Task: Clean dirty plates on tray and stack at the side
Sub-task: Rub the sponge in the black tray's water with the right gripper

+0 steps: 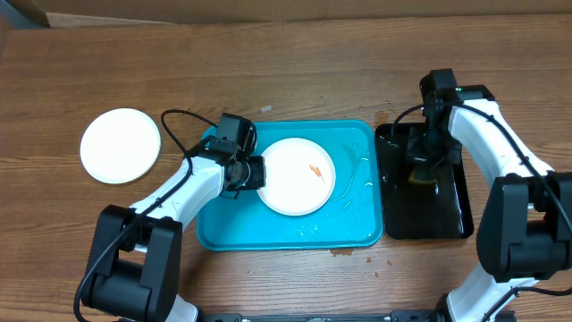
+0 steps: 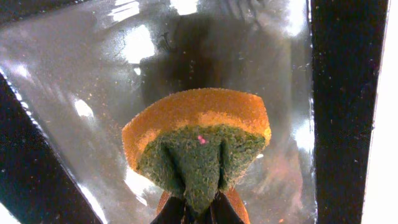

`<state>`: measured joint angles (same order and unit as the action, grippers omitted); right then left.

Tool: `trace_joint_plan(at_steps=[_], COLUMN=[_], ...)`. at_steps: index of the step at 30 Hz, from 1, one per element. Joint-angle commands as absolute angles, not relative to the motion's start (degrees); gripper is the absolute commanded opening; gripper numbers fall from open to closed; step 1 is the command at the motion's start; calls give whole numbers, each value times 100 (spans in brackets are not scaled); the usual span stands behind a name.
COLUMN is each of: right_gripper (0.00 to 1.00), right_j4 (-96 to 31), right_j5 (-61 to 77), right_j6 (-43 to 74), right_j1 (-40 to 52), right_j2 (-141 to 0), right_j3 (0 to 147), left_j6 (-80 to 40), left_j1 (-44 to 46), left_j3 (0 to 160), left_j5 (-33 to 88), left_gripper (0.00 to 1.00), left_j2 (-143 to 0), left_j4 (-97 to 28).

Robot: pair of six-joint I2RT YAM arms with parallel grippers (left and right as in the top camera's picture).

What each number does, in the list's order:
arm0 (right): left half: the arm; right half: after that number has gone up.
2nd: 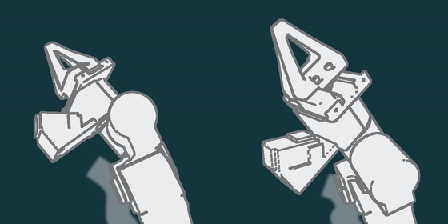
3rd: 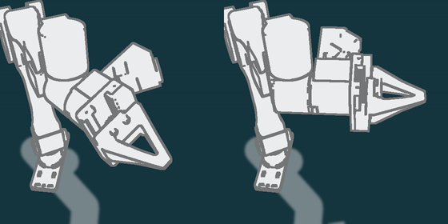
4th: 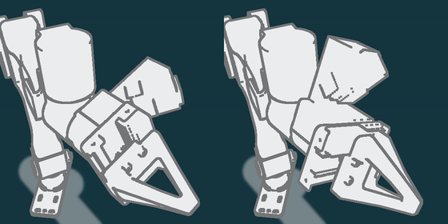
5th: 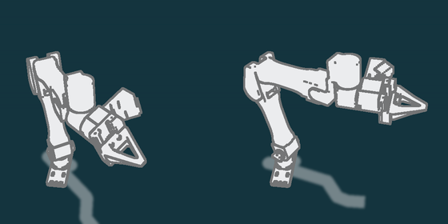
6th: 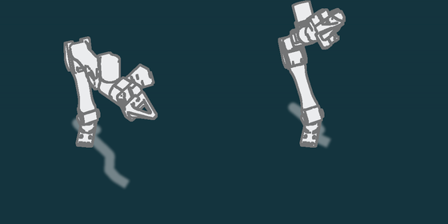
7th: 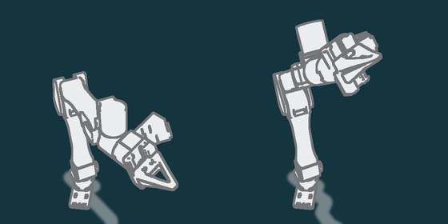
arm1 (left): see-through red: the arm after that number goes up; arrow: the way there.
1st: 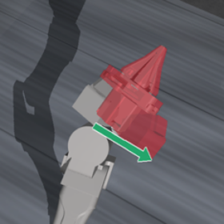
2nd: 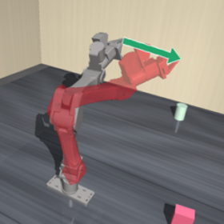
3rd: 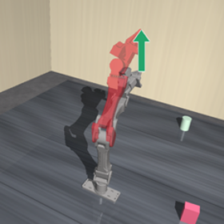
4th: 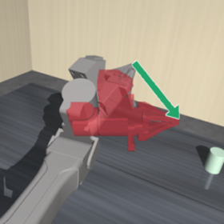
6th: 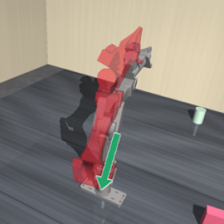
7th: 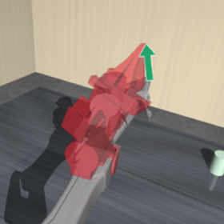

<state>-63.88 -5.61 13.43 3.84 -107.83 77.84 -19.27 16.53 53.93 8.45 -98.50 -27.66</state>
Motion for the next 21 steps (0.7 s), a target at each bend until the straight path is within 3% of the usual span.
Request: trace_joint_plan(at_steps=[1, 10, 18, 21], right_gripper=[4, 4, 4, 4], right_j4=[-6359, -6364, -6331, -6285], right_j5=[-642, -639, -642, -642], right_j6=[1323, 1330, 1328, 1328], right_j1=[489, 489, 486, 486], right_j2=[-10672, -10672, -10672, -10672], right_j3=[7911, 7911, 7911, 7915], left_j6=[-1885, -2018, -2145, -2145], left_j1=[1695, 1695, 1695, 1691], left_j3=[5378, 5374, 5374, 5374], left_j5=[1035, 1011, 1013, 1013], left_gripper=[22, 15, 15, 6], left_j2=[-9911, -9911, -10016, -10029], left_j4=[-2783, -2873, -2864, -2858])
